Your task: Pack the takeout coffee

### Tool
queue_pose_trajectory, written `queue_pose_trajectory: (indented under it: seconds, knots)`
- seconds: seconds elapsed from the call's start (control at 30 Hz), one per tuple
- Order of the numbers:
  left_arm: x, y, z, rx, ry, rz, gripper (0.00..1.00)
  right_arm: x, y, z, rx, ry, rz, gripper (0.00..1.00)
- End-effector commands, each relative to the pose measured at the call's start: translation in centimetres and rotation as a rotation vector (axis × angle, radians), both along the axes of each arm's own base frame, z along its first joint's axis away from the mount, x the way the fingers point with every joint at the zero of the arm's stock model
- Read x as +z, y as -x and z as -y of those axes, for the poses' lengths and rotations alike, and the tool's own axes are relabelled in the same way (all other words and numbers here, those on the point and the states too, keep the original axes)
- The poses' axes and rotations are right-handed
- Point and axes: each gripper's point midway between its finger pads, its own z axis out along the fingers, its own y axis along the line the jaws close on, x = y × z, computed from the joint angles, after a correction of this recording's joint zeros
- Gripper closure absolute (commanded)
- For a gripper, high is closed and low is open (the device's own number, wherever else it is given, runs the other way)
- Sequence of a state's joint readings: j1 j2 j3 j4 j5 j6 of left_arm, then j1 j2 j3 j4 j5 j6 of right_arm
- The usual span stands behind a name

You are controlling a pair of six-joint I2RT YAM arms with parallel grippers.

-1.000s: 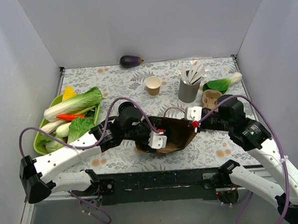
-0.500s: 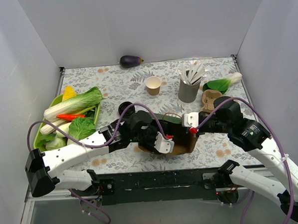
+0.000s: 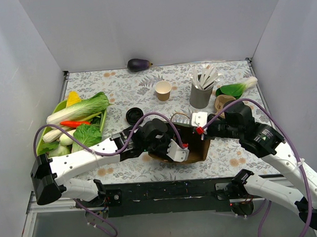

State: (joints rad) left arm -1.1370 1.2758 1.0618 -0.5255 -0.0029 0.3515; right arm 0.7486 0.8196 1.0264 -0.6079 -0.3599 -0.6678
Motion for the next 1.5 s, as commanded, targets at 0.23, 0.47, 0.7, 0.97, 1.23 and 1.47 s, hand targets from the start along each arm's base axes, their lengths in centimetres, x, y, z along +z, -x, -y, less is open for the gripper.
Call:
queue_pose_trajectory:
  seconds: [0.23, 0.47, 0.7, 0.97, 1.23, 1.47]
  knots:
    - [1.2, -0.1, -1.4, 0.112, -0.022, -0.044, 1.00, 2.3, 0.2, -0.3, -0.010, -0.085, 0.030, 0.99]
    - [0.1, 0.5, -1.7, 0.119, -0.057, -0.098, 1.00, 1.9, 0.8, -0.4, 0.016, -0.089, 0.020, 0.99]
    - [-0.2, 0.2, -2.2, 0.151, -0.057, -0.088, 1.00, 1.5, 1.2, -0.4, 0.030, -0.087, 0.012, 0.99]
    - [1.5, -1.0, -1.9, 0.265, -0.003, -0.087, 1.00, 1.1, 1.7, -0.4, 0.061, -0.059, 0.008, 0.99]
    - [0.2, -1.1, -2.7, 0.320, -0.036, -0.107, 1.00, 1.1, 2.1, -0.6, 0.079, -0.076, 0.003, 0.99]
    - [-0.2, -1.9, -3.2, 0.369, -0.029, -0.087, 1.00, 0.8, 2.7, -0.6, 0.094, -0.085, -0.020, 0.99]
